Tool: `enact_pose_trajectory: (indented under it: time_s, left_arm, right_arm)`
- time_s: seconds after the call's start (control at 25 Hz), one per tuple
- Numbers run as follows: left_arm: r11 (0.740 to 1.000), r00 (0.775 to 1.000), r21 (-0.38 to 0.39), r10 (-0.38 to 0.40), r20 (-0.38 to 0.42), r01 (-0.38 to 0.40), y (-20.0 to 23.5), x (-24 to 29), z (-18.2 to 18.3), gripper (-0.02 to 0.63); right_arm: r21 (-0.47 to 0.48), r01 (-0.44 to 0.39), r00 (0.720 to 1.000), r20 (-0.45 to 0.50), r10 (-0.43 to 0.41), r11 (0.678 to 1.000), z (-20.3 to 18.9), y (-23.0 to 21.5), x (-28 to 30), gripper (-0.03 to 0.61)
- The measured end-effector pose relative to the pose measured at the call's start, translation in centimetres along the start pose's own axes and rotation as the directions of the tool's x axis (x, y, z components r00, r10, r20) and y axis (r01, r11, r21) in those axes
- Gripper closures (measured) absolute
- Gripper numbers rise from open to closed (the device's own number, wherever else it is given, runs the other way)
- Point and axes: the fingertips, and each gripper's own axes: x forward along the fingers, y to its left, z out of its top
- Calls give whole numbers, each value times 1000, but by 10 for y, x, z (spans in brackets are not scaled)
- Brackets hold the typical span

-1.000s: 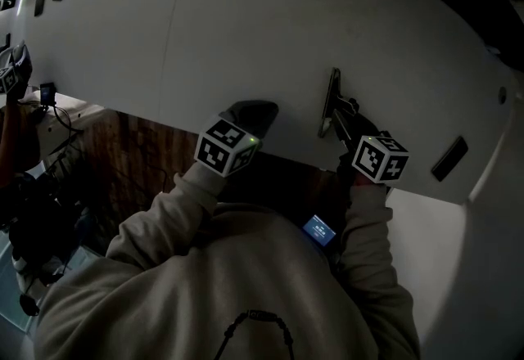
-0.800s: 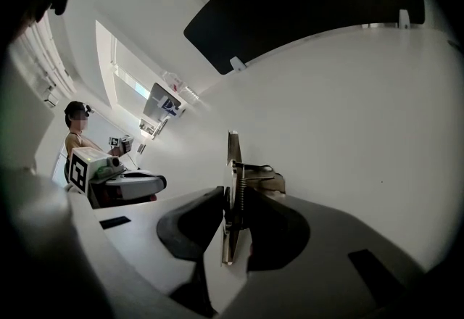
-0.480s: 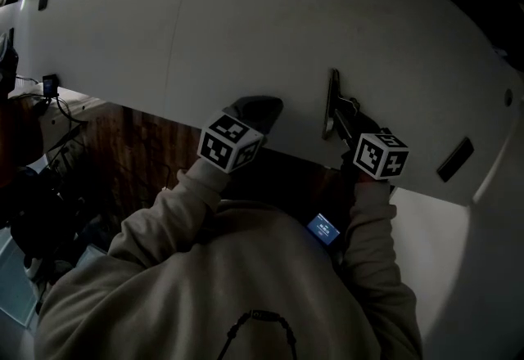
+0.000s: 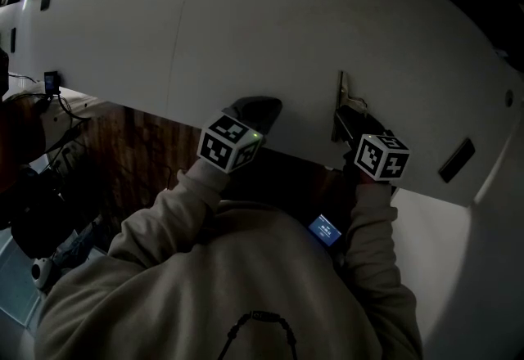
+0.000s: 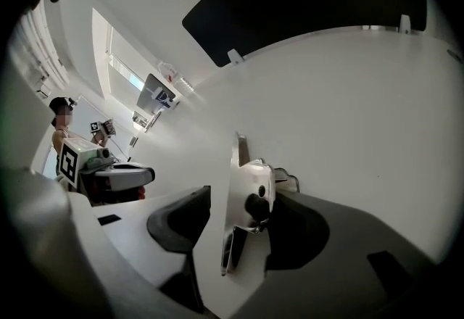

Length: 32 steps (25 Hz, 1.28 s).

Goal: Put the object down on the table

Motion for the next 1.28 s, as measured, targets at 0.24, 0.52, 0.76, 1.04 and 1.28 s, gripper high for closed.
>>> enact_pose_trajectory:
  time_s: [0.24,0.52,0.76,1.04,1.28]
  left_arm:
    - [1000,1000,1,1,0,-1,-1,-2,-3,617]
    - [1000,1000,6,-6,8,5,-8,-5,3,617]
    - [1000,998,26,-8,58,7,-18,-23,25,617]
    - [997,989,80,-5,150,-7,-30,-54,65,617]
    - [989,975,148,-9,221,-25,-44,-85,103,617]
  right_arm:
    - [38,48,998,49,-50,998,4,-16,-12,376]
    - [39,47,997,63,-49,998,8,-16,-22,376]
    - [1,164,983,80,-163,987,19,-22,-45,376]
    - [16,149,975,162,-149,989,47,-2,-73,518]
    - [-53,117,977,188,-105,992,64,39,-97,558]
